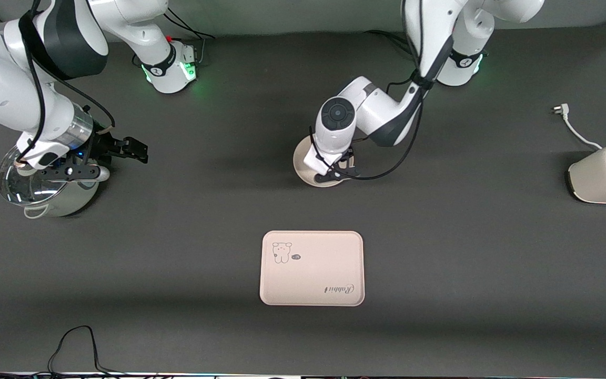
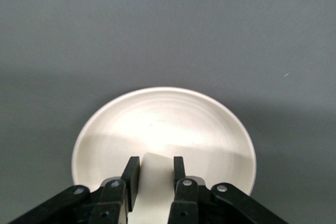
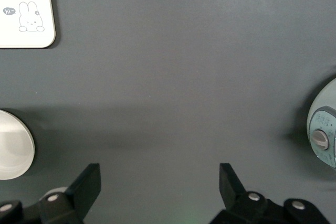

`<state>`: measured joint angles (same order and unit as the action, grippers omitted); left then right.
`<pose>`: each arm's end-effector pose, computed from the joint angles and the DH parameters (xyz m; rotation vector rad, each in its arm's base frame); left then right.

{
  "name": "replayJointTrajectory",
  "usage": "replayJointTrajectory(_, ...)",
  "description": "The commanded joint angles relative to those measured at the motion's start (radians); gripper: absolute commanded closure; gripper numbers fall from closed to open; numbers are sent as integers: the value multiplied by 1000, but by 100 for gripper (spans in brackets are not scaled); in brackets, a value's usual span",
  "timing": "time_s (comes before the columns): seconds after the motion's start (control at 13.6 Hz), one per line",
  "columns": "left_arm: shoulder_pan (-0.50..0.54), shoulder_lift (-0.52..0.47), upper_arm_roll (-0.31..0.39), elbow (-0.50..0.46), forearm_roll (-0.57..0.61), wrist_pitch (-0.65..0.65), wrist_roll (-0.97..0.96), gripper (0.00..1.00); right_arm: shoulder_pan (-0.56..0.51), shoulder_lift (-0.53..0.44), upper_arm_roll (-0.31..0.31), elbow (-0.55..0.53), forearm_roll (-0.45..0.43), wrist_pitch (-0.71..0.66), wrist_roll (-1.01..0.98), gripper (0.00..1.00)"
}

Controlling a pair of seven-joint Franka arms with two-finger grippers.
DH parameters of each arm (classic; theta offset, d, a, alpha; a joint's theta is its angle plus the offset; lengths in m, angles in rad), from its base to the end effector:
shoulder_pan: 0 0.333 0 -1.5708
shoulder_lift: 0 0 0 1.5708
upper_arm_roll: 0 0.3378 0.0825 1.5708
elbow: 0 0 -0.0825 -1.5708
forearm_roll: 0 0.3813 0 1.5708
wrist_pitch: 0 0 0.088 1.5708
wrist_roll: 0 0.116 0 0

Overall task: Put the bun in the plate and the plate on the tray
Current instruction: 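Carry the bun over the white plate and release it, then withdraw the left gripper while the right gripper reaches the plate rim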

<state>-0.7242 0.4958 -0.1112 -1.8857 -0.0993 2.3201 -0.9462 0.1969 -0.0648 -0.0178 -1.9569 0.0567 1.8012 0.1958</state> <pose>0.4285 -0.4711 0.2522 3.0889 0.2981 -0.2081 0.5161 0.0986 0.5099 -3.0995 0.0497 0.1547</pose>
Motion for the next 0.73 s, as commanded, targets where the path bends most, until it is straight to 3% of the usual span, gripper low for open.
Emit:
replayJointTrajectory(0.0,-29,17,16,-4,9,21,-29,67,24,5,1,-13,14,41,28,0)
replayJointTrajectory(0.07,-34,18,18,-9,9,19,-34,57,36,25,2,-11,12,46,28,0)
replayJointTrajectory(0.15,-34,18,16,-9,9,15,-39,39,53,37,1,-11,14,55,33,0)
replayJointTrajectory(0.22,-32,15,16,-9,9,4,-46,0,61,40,2,-11,14,79,34,0)
replayJointTrajectory(0.44,-9,-48,24,0,7,-77,-46,0,101,71,2,-10,44,124,66,0)
replayJointTrajectory(0.66,89,-193,28,23,12,-203,-25,0,176,111,2,-8,90,184,98,0)
